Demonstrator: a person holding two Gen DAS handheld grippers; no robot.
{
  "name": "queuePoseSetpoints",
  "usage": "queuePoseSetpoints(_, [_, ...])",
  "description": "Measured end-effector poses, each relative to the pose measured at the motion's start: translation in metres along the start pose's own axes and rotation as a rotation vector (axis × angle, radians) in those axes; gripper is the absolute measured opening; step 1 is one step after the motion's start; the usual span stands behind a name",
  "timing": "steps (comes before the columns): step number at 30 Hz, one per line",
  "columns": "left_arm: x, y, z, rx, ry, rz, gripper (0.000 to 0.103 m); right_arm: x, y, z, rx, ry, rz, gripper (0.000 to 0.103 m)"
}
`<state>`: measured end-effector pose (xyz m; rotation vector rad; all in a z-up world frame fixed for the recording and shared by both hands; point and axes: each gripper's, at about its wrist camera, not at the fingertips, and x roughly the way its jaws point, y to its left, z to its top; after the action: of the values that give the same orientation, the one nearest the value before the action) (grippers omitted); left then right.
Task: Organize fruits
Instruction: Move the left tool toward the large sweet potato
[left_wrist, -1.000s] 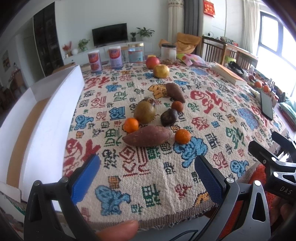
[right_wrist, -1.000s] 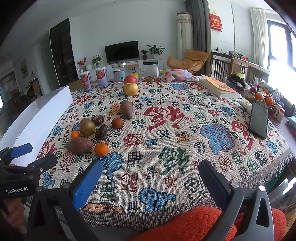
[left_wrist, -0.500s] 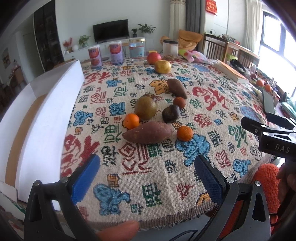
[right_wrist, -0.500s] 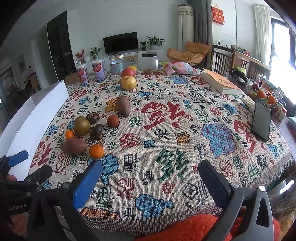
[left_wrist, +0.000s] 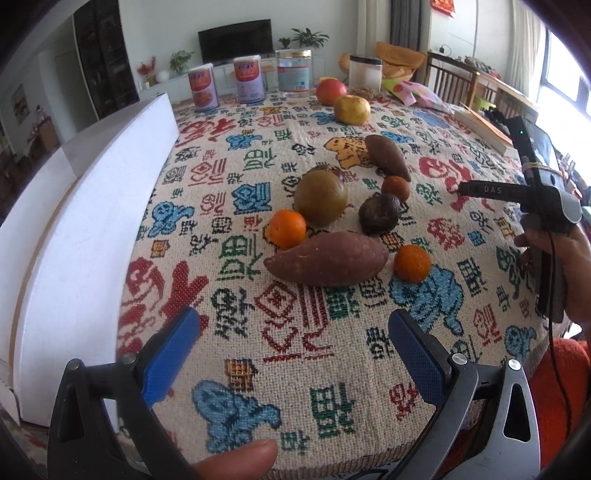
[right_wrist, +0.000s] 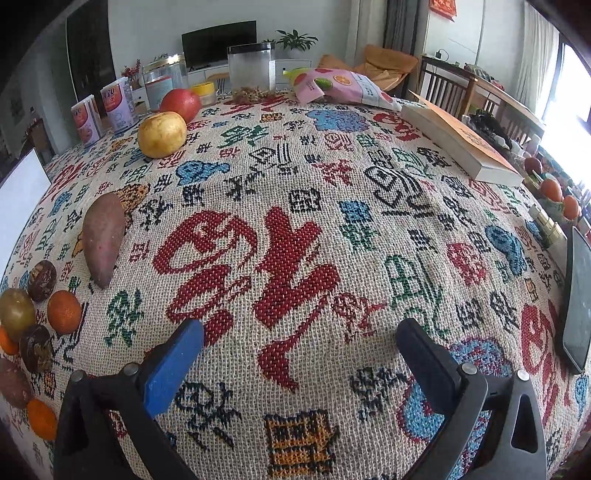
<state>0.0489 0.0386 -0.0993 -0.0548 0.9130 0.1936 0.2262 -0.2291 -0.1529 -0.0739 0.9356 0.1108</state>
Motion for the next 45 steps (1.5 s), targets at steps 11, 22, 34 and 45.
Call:
queuePoseSetpoints(11, [0.002,-0.001,0.015,-0.016,-0.001,0.037,0.102,0.009,-0.001,0.011,0.012,-0.003,-0.011,0.103])
queuePoseSetpoints(22, [0.0,-0.007,0.02,0.039,-0.008,0.067,0.102,0.009,-0.002,0.011,0.012,-0.004,-0.011,0.103])
queuePoseSetpoints(34, [-0.004,-0.033,0.01,0.08,-0.013,-0.062,0.102,0.009,-0.002,0.011,0.012,-0.004,-0.011,0.103])
queuePoseSetpoints(45, [-0.027,-0.021,0.005,0.057,-0.051,-0.049,0.102,0.009,-0.002,0.011,0.012,-0.004,-0.011,0.103])
